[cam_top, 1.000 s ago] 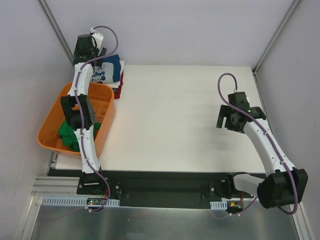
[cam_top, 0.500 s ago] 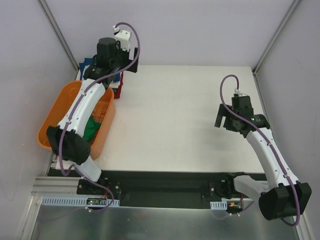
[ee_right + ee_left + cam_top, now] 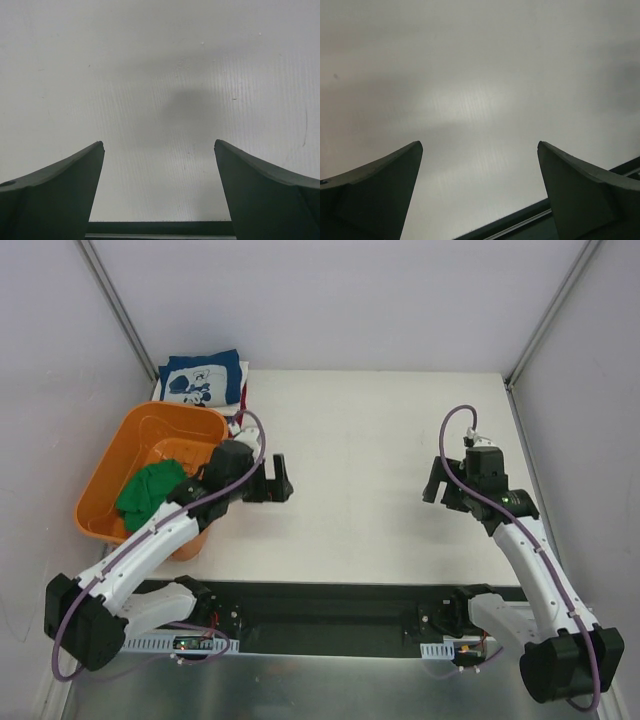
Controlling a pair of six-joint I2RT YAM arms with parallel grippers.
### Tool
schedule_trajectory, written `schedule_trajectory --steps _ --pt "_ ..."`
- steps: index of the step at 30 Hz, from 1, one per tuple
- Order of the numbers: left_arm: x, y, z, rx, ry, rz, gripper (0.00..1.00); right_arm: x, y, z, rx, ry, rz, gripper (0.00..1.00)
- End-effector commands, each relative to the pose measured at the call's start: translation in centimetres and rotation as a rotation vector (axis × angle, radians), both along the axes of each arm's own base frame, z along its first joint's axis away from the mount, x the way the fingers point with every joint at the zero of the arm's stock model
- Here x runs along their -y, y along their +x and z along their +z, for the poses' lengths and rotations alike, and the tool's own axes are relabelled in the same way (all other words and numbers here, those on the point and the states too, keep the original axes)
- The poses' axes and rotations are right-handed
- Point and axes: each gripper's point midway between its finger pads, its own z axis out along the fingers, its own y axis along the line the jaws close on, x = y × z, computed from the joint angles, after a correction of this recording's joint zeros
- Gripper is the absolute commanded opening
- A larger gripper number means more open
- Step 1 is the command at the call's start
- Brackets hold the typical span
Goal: Fold and stack the t-shirts
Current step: Put the neatly folded tshirt into the corner of the board with the left arm
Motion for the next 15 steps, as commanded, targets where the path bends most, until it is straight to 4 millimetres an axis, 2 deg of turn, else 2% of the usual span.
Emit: schedule_trajectory --steps 1,4,7,12,15 --pt "-3.5 -3.5 -3.9 -0.041 -0.025 0.207 0.99 -1.3 0.6 -0.5 0.057 0.075 0.022 0.96" --pt "-5.0 -5.1 -6.1 -0.052 -0.025 0.248 0.99 -2.3 0.4 -2.3 0.057 0.130 0.041 0.96" --pt "-5.5 -6.0 -6.9 -0.045 -0.038 0.252 0.99 -2.6 0.5 -2.6 0.083 0.138 0.057 0.96" --pt "-5.1 -6.7 -5.8 -0.008 -0.081 0.205 0.99 -2.5 0.8 -1.5 0.177 0.143 0.055 0.96" --pt "-5.2 -6.7 -5.6 -0.001 -0.083 0.206 0.99 -2.4 0.4 -1.8 0.196 0.149 0.052 0.96"
